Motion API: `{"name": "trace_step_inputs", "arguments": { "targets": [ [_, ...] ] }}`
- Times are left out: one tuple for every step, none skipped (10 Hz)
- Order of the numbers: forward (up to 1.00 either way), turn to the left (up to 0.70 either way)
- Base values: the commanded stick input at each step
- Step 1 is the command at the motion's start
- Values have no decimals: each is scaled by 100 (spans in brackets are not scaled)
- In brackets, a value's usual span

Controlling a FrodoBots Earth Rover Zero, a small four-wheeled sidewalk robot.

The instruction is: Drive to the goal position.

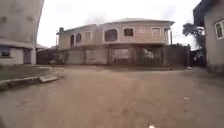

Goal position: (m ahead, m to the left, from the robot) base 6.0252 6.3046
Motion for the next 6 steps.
{"name": "trace_step_inputs", "arguments": {
  "targets": [
    [50,0],
    [50,0],
    [50,0],
    [50,0],
    [50,0],
    [50,0]
  ]
}}
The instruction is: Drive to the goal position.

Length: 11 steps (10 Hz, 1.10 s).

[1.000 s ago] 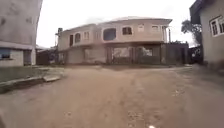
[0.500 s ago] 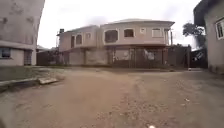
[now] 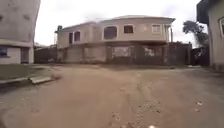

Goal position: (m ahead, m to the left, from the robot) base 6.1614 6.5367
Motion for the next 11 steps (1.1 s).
{"name": "trace_step_inputs", "arguments": {
  "targets": [
    [50,0],
    [50,0],
    [50,0],
    [50,0],
    [50,0],
    [50,0],
    [50,0],
    [50,0],
    [50,0],
    [50,0],
    [50,0]
  ]
}}
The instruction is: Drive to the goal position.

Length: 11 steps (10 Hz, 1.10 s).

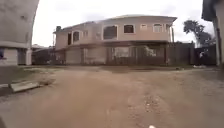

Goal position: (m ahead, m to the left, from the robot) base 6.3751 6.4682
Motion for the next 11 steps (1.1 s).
{"name": "trace_step_inputs", "arguments": {
  "targets": [
    [50,0],
    [50,0],
    [50,0],
    [50,0],
    [50,0],
    [50,0],
    [50,0],
    [50,0],
    [50,0],
    [50,0],
    [50,0]
  ]
}}
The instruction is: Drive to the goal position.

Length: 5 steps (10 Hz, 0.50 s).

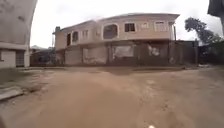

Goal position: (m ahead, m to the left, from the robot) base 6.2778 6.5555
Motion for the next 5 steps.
{"name": "trace_step_inputs", "arguments": {
  "targets": [
    [50,0],
    [50,0],
    [50,0],
    [50,0],
    [50,0]
  ]
}}
